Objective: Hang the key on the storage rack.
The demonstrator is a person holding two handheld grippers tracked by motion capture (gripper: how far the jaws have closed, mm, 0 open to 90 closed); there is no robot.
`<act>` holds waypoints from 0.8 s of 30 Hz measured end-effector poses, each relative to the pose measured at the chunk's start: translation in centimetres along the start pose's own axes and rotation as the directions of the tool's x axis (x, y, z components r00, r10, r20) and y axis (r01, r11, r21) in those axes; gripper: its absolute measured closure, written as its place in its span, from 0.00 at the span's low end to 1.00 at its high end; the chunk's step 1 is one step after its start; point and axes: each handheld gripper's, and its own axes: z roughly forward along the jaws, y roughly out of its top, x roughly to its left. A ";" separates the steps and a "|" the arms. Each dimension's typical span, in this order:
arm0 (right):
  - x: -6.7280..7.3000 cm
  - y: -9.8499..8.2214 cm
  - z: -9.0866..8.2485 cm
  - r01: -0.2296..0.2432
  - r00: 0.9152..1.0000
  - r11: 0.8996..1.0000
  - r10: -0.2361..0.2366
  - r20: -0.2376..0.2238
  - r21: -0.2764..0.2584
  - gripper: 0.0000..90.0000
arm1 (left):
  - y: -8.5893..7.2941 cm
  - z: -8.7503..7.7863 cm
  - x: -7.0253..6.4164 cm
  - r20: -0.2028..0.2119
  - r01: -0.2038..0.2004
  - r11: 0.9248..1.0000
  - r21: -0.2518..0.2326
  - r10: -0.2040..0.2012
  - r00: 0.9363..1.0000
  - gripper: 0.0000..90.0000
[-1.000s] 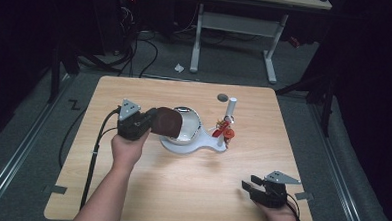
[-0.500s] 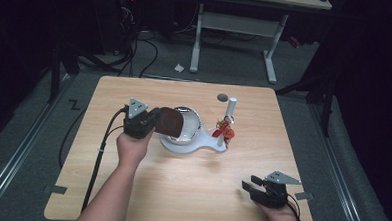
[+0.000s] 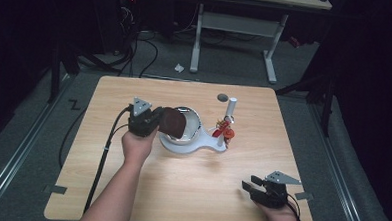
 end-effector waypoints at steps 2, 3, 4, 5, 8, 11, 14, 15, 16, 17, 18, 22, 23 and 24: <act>0.0 0.0 0.0 0.000 1.000 1.000 0.000 0.000 0.001 0.57 | 0.0 0.3 -0.2 0.001 -0.006 1.000 0.004 0.006 1.000 0.95; 0.0 0.0 0.0 0.001 1.000 1.000 -0.001 -0.001 0.001 0.57 | 0.0 0.4 -0.3 0.003 -0.006 1.000 0.005 0.006 1.000 0.95; 0.0 0.0 0.0 0.001 1.000 1.000 -0.001 -0.001 0.001 0.57 | 0.0 0.4 -0.4 0.002 -0.009 1.000 0.005 0.008 1.000 0.94; 0.0 0.0 0.0 0.001 1.000 1.000 -0.001 -0.001 0.001 0.57 | 0.0 0.5 -0.5 0.001 -0.008 1.000 0.004 0.008 1.000 0.94; 0.0 0.0 0.0 -0.006 1.000 1.000 0.006 -0.001 0.001 0.57 | 0.0 0.6 -0.7 0.001 -0.007 1.000 0.003 0.007 1.000 0.94; 0.0 0.0 0.0 -0.006 1.000 1.000 0.006 -0.002 0.001 0.57 | 0.0 0.7 -0.8 -0.003 -0.011 1.000 0.004 0.011 1.000 0.93; 0.0 0.0 0.0 -0.004 1.000 1.000 0.004 -0.003 0.004 0.57 | 0.0 0.6 -0.9 0.005 -0.010 1.000 -0.001 0.010 1.000 0.89; 0.0 0.0 0.0 -0.005 1.000 1.000 0.005 -0.004 0.004 0.57 | 0.0 0.6 -0.9 0.005 -0.010 1.000 -0.001 0.010 1.000 0.88; 0.0 0.0 0.0 -0.006 1.000 1.000 0.006 -0.004 0.005 0.57 | 0.0 0.6 -1.0 0.010 -0.011 1.000 -0.008 0.011 1.000 0.86; 0.0 0.0 0.0 -0.006 1.000 1.000 0.006 -0.004 0.005 0.57 | 0.0 0.6 -1.0 0.010 -0.011 1.000 -0.008 0.011 1.000 0.85; 0.0 0.0 0.0 -0.006 1.000 1.000 0.006 -0.005 0.005 0.57 | 0.0 0.6 -1.0 0.015 -0.009 1.000 -0.009 0.009 1.000 0.85; 0.0 0.0 0.1 -0.008 1.000 1.000 0.008 -0.005 0.006 0.57 | 0.0 0.4 -1.0 0.026 -0.009 1.000 -0.010 0.009 1.000 0.79; 0.0 0.0 0.1 -0.008 1.000 1.000 0.008 -0.005 0.007 0.57 | -0.1 0.3 -1.0 0.026 -0.010 1.000 -0.010 0.010 1.000 0.77; 0.0 0.0 0.1 -0.006 1.000 1.000 0.006 -0.005 0.007 0.57 | -0.1 0.2 -1.1 0.031 -0.006 1.000 -0.008 0.006 0.999 0.77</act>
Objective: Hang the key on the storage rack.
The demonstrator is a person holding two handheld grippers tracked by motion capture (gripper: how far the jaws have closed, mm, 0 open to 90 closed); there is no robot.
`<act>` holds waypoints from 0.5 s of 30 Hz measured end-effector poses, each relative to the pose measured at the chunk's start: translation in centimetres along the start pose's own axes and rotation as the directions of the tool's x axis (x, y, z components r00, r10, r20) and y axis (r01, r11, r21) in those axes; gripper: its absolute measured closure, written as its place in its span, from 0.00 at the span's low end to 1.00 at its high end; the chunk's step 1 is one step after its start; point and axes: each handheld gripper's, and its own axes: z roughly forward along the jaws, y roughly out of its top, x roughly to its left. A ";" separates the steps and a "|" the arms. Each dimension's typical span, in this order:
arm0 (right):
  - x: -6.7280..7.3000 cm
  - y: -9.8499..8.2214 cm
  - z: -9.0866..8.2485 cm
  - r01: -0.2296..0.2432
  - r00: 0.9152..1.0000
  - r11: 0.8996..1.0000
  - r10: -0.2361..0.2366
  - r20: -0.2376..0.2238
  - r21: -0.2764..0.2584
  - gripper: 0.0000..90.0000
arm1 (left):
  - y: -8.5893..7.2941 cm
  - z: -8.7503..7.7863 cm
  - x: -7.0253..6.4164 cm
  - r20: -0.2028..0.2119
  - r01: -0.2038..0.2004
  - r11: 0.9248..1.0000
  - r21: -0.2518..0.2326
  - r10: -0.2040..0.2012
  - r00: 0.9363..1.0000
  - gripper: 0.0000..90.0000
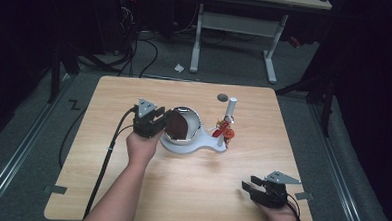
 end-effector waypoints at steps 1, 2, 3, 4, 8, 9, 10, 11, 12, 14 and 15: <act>0.0 0.0 0.0 0.007 1.000 1.000 -0.007 0.000 0.000 0.57 | 0.0 -0.1 0.0 0.002 0.001 1.000 0.000 -0.001 1.000 0.76; -0.1 0.0 0.1 0.008 1.000 1.000 -0.008 -0.001 0.000 0.57 | -0.1 -0.2 0.0 0.003 0.001 1.000 0.000 -0.001 1.000 0.75; 0.0 0.0 0.1 0.009 1.000 1.000 -0.009 -0.001 0.001 0.57 | -0.1 -0.3 -0.1 0.005 0.002 1.000 0.001 -0.002 1.000 0.74; 0.0 0.0 0.2 0.015 1.000 1.000 -0.015 -0.003 0.000 0.57 | -0.1 -0.4 -0.1 0.008 0.002 1.000 0.002 -0.002 1.000 0.73; 0.1 0.0 0.2 0.012 1.000 1.000 -0.012 -0.003 0.005 0.57 | -0.1 -0.8 -0.2 0.012 -0.007 1.000 0.008 0.007 1.000 0.71; 0.1 0.0 0.2 0.012 1.000 1.000 -0.012 -0.003 0.005 0.57 | -0.1 -1.0 -0.2 0.014 -0.007 1.000 0.006 0.007 1.000 0.71; 0.1 0.0 0.2 0.013 1.000 1.000 -0.013 -0.003 0.007 0.57 | -0.1 -1.2 -0.3 0.017 -0.008 1.000 0.004 0.008 1.000 0.71; 0.1 0.0 0.2 0.014 1.000 1.000 -0.014 -0.003 0.005 0.57 | 0.0 -1.4 -0.3 0.020 -0.010 1.000 0.006 0.010 1.000 0.70; 0.1 0.0 0.3 0.019 1.000 1.000 -0.019 -0.003 0.006 0.57 | 0.0 -1.5 -0.3 0.023 -0.008 1.000 0.005 0.008 1.000 0.67; 0.1 0.0 0.3 0.020 1.000 1.000 -0.020 -0.003 0.006 0.57 | -0.1 -2.0 -0.4 0.024 -0.014 1.000 0.003 0.014 1.000 0.66; 0.1 0.0 0.3 0.019 1.000 1.000 -0.019 -0.003 0.007 0.57 | -0.1 -2.2 -0.4 0.028 -0.013 1.000 0.005 0.013 1.000 0.65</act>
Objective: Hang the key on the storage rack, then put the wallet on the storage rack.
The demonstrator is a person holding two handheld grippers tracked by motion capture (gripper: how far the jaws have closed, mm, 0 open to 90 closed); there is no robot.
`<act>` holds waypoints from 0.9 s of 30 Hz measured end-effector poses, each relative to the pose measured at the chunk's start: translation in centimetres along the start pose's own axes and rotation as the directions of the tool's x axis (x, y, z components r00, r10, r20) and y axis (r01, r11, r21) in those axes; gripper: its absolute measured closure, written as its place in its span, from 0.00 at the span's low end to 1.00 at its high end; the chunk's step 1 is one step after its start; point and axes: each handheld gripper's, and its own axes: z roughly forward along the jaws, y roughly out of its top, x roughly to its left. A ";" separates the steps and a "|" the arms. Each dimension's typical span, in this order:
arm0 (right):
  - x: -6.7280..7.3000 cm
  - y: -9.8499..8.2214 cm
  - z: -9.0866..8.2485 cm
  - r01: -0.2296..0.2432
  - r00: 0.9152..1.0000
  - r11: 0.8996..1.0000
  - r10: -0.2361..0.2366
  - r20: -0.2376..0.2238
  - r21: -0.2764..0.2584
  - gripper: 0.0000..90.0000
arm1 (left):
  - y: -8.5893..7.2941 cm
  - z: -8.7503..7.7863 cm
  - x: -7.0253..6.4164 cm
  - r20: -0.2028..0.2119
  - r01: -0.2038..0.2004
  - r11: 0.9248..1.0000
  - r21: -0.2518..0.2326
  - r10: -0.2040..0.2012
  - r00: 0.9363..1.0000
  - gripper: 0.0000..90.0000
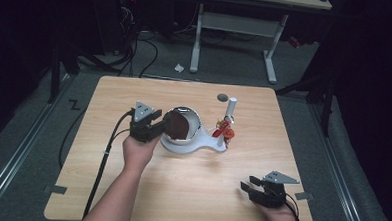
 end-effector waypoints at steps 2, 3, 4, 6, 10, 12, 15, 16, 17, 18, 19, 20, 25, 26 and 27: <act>0.1 0.0 0.0 -0.001 1.000 1.000 0.001 0.001 0.002 0.57 | -0.1 -0.4 0.0 0.008 0.005 1.000 0.003 -0.005 1.000 0.62; 0.1 0.1 0.0 0.001 1.000 1.000 -0.001 0.001 0.000 0.57 | -0.2 -0.8 -0.1 0.011 0.002 1.000 0.003 -0.002 1.000 0.61; 0.1 0.1 0.1 -0.003 1.000 1.000 0.003 0.002 -0.001 0.57 | -0.2 -0.8 -0.1 0.011 0.002 1.000 0.003 -0.002 1.000 0.60; 0.1 0.1 0.1 -0.002 1.000 1.000 0.002 0.004 -0.001 0.57 | -0.5 -1.2 0.0 0.021 0.004 1.000 0.008 -0.004 1.000 0.59; 0.0 0.1 0.1 -0.010 1.000 1.000 0.010 0.014 -0.001 0.57 | -1.2 -2.0 0.1 0.038 -0.004 1.000 0.014 0.003 0.999 0.56; 0.0 0.1 0.1 -0.009 1.000 1.000 0.009 0.016 -0.003 0.57 | -1.6 -2.6 0.1 0.041 -0.012 1.000 0.016 0.012 0.999 0.56; -0.1 0.0 0.0 -0.009 1.000 1.000 0.009 0.022 -0.006 0.57 | -2.4 -3.6 0.3 0.046 -0.009 1.000 0.011 0.008 0.999 0.54; -0.1 -0.1 0.0 -0.014 1.000 1.000 0.014 0.023 -0.004 0.57 | -2.8 -3.9 0.4 0.049 -0.007 1.000 0.013 0.006 0.999 0.54; -0.1 -0.1 0.1 -0.016 1.000 1.000 0.016 0.022 -0.002 0.57 | -3.1 -4.2 0.5 0.049 -0.008 1.000 0.015 0.008 0.999 0.53; -0.2 -0.2 0.1 -0.018 1.000 1.000 0.018 0.023 0.001 0.57 | -3.4 -4.5 0.6 0.051 -0.010 1.000 0.018 0.009 0.999 0.53; -0.2 -0.2 0.1 -0.023 0.999 1.000 0.023 0.023 0.006 0.57 | -3.8 -4.8 0.7 0.052 -0.014 1.000 0.020 0.013 0.999 0.53; -0.2 -0.2 0.1 -0.020 1.000 1.000 0.020 0.024 0.001 0.57 | -4.2 -5.1 0.9 0.054 -0.018 1.000 0.025 0.016 0.998 0.52; 0.0 -0.4 -0.2 -0.001 0.999 1.000 0.001 0.036 0.001 0.57 | -6.7 -6.8 1.9 0.056 -0.005 0.999 0.050 0.002 0.998 0.45; 0.0 -0.4 -0.2 -0.001 0.999 1.000 0.001 0.036 0.001 0.57 | -7.1 -7.1 2.1 0.055 -0.005 0.998 0.059 0.002 0.999 0.45; 0.0 -0.3 -0.3 -0.005 0.999 1.000 0.005 0.042 -0.002 0.57 | -7.8 -7.6 2.4 0.052 -0.009 0.997 0.076 0.005 0.999 0.45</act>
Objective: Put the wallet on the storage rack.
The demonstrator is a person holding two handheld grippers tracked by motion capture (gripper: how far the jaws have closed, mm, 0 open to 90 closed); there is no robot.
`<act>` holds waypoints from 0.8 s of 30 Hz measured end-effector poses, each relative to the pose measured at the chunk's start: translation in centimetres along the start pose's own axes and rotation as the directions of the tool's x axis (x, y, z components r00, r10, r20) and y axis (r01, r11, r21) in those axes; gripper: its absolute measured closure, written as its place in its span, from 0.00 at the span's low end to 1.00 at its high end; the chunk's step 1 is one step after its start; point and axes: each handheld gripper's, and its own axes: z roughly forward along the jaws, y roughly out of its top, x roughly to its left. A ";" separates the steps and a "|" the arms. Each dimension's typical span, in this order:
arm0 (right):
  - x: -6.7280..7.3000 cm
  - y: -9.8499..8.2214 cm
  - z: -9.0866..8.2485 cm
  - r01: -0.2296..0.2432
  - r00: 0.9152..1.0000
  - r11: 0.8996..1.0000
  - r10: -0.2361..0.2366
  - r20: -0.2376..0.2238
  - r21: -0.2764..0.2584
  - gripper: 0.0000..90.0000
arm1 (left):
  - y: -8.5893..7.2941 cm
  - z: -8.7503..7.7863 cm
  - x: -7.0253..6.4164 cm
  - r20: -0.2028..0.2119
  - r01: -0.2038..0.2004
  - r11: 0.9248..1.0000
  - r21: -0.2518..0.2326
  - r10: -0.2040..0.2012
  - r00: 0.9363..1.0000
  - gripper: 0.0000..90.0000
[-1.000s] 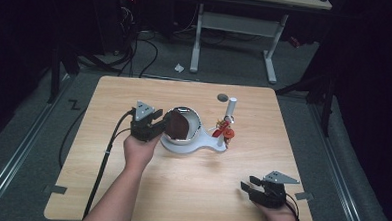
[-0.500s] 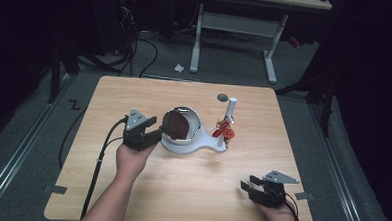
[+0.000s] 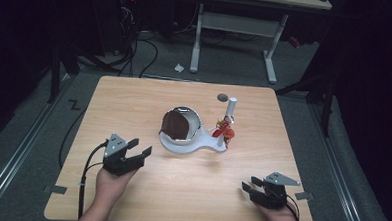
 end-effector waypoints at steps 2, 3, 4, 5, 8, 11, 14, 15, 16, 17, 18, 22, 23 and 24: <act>0.0 0.0 0.0 0.001 1.000 1.000 -0.001 0.001 -0.004 0.57 | -1.1 -0.6 0.4 -0.006 -0.002 1.000 0.029 0.002 1.000 0.44; 0.1 0.1 0.0 0.000 1.000 1.000 0.000 0.006 -0.010 0.57 | -2.5 -1.5 0.9 -0.016 0.002 0.998 0.063 -0.001 1.000 0.43; 0.1 0.2 0.0 0.003 1.000 1.000 -0.003 0.010 -0.010 0.57 | -2.5 -1.5 0.9 -0.016 0.002 0.998 0.063 -0.001 1.000 0.43; 0.2 0.2 0.0 0.009 1.000 1.000 -0.008 0.014 -0.009 0.57 | -4.0 -2.4 1.4 -0.029 0.004 0.995 0.099 -0.001 1.000 0.42; 0.4 0.2 0.1 0.010 1.000 1.000 -0.010 0.019 -0.005 0.57 | -5.5 -3.5 1.9 -0.065 -0.024 0.992 0.127 0.033 0.997 0.41; 0.6 0.3 0.0 0.020 0.999 1.000 -0.020 0.031 -0.009 0.57 | -7.9 -5.5 2.4 -0.142 -0.085 0.974 0.211 0.117 0.983 0.45; 0.9 0.4 -0.2 0.025 0.999 0.999 -0.025 0.037 -0.025 0.57 | -7.8 -6.1 2.8 -0.158 -0.089 0.972 0.216 0.125 0.979 0.44; 0.9 0.4 -0.2 0.025 0.999 0.999 -0.025 0.037 -0.025 0.57 | -7.8 -6.2 3.1 -0.154 -0.071 0.976 0.205 0.103 0.983 0.44; 0.9 0.4 -0.2 0.039 0.998 0.999 -0.037 0.047 -0.029 0.57 | -7.7 -6.3 3.3 -0.144 -0.056 0.979 0.196 0.085 0.986 0.44; 0.9 0.4 -0.3 0.036 0.998 0.999 -0.035 0.052 -0.029 0.57 | -7.6 -6.3 3.4 -0.139 -0.053 0.980 0.193 0.081 0.987 0.44; 0.9 0.4 -0.3 0.030 0.998 0.999 -0.028 0.055 -0.029 0.57 | -7.6 -6.2 3.4 -0.136 -0.054 0.980 0.189 0.081 0.987 0.44; 0.7 0.4 -0.1 0.019 0.998 0.999 -0.017 0.064 -0.026 0.57 | -7.7 -5.8 3.3 -0.115 -0.058 0.978 0.201 0.083 0.990 0.43; 0.7 0.4 -0.1 0.019 0.998 0.999 -0.017 0.064 -0.026 0.57 | -7.7 -5.6 3.4 -0.110 -0.056 0.976 0.208 0.080 0.991 0.43; 0.6 0.4 -0.1 0.018 0.998 1.000 -0.017 0.066 -0.024 0.57 | -7.8 -5.5 3.4 -0.101 -0.053 0.976 0.211 0.076 0.992 0.43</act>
